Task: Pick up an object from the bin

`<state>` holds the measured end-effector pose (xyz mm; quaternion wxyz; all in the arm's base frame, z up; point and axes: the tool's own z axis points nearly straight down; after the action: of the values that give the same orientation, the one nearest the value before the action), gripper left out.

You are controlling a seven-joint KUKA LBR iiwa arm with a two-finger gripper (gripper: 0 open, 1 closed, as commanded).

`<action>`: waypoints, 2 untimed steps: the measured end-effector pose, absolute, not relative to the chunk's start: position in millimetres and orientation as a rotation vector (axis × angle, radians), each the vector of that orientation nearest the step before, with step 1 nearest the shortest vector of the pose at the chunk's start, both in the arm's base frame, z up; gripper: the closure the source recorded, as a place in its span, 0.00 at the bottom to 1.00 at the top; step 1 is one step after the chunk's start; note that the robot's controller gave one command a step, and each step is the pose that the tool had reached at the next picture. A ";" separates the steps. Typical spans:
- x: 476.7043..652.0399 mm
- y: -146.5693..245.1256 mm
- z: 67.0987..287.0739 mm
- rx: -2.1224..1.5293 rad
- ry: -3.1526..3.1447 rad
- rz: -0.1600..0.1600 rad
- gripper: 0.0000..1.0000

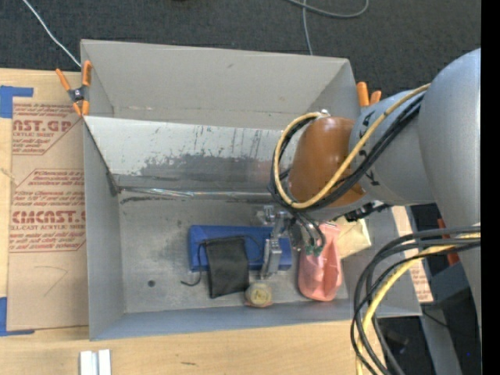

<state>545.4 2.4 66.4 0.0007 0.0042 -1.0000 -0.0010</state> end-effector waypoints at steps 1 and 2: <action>544.2 2.4 70.6 0.013 -3.137 -0.004 1.00; 542.8 2.7 87.8 0.013 -3.133 -0.004 1.00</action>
Offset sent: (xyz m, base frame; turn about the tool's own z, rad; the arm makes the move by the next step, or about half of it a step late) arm 0.0000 0.0000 0.0555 0.0000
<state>542.8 2.7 87.8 0.0045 0.0042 -1.0000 -0.0013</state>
